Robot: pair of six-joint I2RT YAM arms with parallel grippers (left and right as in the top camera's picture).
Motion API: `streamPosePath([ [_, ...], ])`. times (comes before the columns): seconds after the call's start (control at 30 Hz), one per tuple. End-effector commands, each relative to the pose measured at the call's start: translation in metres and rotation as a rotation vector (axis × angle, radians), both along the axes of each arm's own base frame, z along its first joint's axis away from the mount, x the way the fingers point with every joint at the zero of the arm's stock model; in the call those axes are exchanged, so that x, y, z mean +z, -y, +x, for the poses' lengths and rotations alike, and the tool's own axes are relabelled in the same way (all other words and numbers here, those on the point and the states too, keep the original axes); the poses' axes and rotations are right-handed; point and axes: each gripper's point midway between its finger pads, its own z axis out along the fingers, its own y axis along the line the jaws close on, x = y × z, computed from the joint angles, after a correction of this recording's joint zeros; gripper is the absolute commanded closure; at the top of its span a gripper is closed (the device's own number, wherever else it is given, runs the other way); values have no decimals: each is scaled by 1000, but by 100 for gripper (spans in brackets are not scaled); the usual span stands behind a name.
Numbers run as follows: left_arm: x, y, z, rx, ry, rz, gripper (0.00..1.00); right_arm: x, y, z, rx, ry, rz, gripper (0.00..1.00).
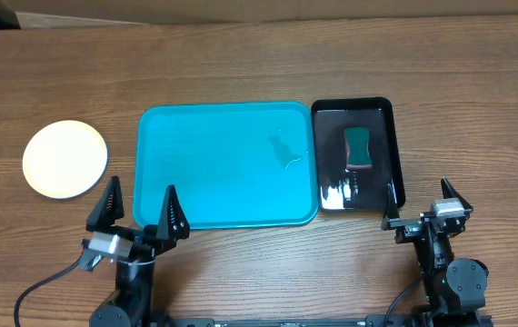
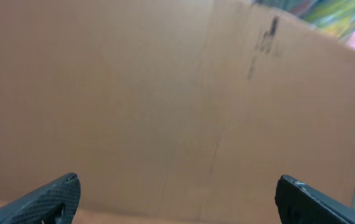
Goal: Clean dirty plates on tray and stack at the side
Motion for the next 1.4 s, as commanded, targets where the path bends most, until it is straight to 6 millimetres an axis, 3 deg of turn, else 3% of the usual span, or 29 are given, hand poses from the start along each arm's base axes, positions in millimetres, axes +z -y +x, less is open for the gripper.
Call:
streamPosePath([
  [0.0,-15,-4,6,21,-61,-22,0,-2,3,0,-17,4,5,0],
  [0.17,-69,-16,21,88,-291,-41,0,-2,3,0,-17,4,4,0],
  [0.33,-126,-30,23,175,-522,-42,0,-2,3,0,-17,4,4,0],
  [0.5,-124,-30,23,202,-508,113,0,-2,3,0,-17,4,4,0],
  [1.37,-124,-30,23,201,-508,118,0,-2,3,0,-17,4,5,0],
])
